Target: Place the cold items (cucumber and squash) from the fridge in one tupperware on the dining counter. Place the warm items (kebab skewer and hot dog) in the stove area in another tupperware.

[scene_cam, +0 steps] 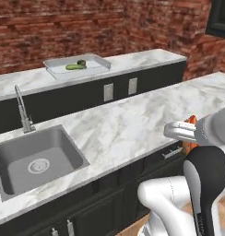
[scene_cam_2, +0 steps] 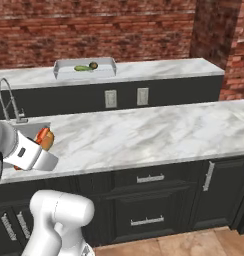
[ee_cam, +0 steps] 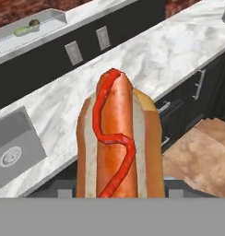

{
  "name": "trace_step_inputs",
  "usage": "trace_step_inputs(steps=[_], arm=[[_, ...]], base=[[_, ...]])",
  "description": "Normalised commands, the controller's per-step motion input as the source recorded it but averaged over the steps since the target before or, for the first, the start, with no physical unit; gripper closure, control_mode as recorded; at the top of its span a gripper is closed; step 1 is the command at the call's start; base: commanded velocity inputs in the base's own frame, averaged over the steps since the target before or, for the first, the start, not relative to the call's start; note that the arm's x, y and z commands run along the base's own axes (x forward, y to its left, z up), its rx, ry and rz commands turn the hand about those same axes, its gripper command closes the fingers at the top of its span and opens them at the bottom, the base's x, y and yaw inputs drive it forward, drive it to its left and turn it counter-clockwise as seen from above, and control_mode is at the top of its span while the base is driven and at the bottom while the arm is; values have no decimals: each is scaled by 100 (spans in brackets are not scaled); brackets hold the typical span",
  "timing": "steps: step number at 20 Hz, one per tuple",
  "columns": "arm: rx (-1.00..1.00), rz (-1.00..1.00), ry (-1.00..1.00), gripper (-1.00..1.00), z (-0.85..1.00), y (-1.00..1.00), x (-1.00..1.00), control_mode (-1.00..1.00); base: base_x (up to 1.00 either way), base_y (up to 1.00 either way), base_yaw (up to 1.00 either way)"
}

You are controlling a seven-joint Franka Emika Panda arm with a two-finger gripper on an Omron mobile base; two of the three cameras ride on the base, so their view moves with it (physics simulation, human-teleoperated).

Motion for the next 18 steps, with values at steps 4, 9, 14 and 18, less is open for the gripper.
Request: trace_step_inputs(steps=[4,9,14,18], arm=[[0,0,0,100,0,0,0,100],[0,0,0,100,0,0,0,100],[0,0,0,100,0,0,0,100],[0,0,0,100,0,0,0,100]], base=[[-15,98,23],[-7,94,21],[-1,94,18],[0,97,16]])
